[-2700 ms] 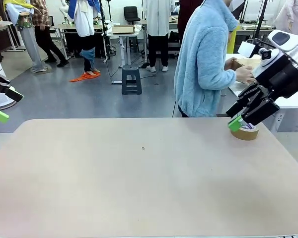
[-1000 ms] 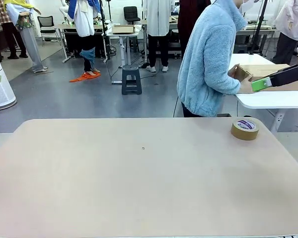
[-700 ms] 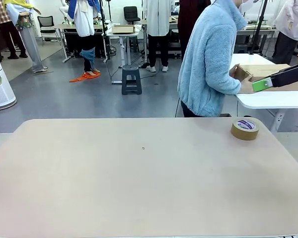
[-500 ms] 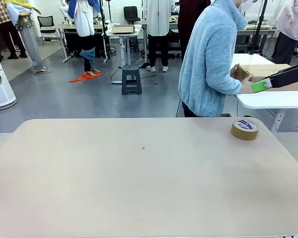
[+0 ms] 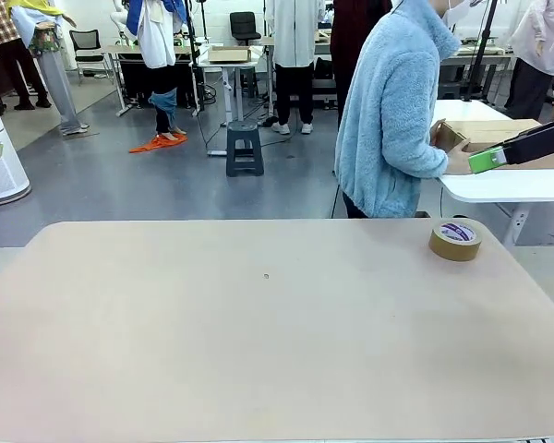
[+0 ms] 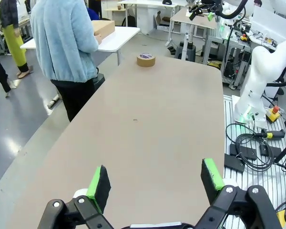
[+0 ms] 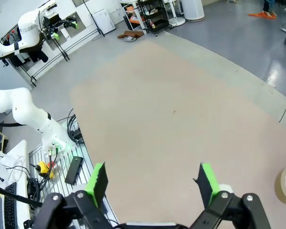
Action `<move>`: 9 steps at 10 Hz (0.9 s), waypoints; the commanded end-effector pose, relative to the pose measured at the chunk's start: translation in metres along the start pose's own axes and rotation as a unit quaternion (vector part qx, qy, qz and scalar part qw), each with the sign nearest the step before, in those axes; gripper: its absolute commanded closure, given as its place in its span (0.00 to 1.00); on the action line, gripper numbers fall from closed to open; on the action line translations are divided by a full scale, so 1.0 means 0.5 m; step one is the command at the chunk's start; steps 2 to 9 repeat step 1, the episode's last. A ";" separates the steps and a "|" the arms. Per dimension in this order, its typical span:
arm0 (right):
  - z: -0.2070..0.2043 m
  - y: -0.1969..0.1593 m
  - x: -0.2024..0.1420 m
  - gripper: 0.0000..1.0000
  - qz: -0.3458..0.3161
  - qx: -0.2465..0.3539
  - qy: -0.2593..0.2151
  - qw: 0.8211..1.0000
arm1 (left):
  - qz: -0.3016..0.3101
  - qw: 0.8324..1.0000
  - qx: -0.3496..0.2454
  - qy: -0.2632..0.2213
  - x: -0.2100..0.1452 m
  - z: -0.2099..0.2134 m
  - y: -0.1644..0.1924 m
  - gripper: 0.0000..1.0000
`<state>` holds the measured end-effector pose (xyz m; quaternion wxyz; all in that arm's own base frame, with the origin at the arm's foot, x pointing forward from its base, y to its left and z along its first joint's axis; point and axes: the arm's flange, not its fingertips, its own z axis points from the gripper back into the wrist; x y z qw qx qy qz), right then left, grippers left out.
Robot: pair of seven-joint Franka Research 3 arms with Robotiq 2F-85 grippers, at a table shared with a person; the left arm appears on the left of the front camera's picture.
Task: Wrap the clocks to prevent damage.
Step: After the human seals the box with tape, release both hands from the side flaps of the Package Box.
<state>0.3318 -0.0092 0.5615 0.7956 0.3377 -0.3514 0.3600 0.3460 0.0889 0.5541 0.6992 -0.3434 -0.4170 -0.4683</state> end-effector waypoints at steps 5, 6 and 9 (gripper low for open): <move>-0.005 -0.004 0.004 0.00 0.000 0.007 -0.006 1.000 | -0.009 1.000 -0.001 -0.012 0.002 0.001 -0.001 0.00; -0.005 -0.004 0.004 0.00 0.000 0.007 -0.006 1.000 | -0.009 1.000 -0.001 -0.012 0.002 0.001 -0.001 0.00; -0.005 -0.004 0.004 0.00 0.000 0.007 -0.006 1.000 | -0.009 1.000 -0.001 -0.012 0.002 0.001 -0.001 0.00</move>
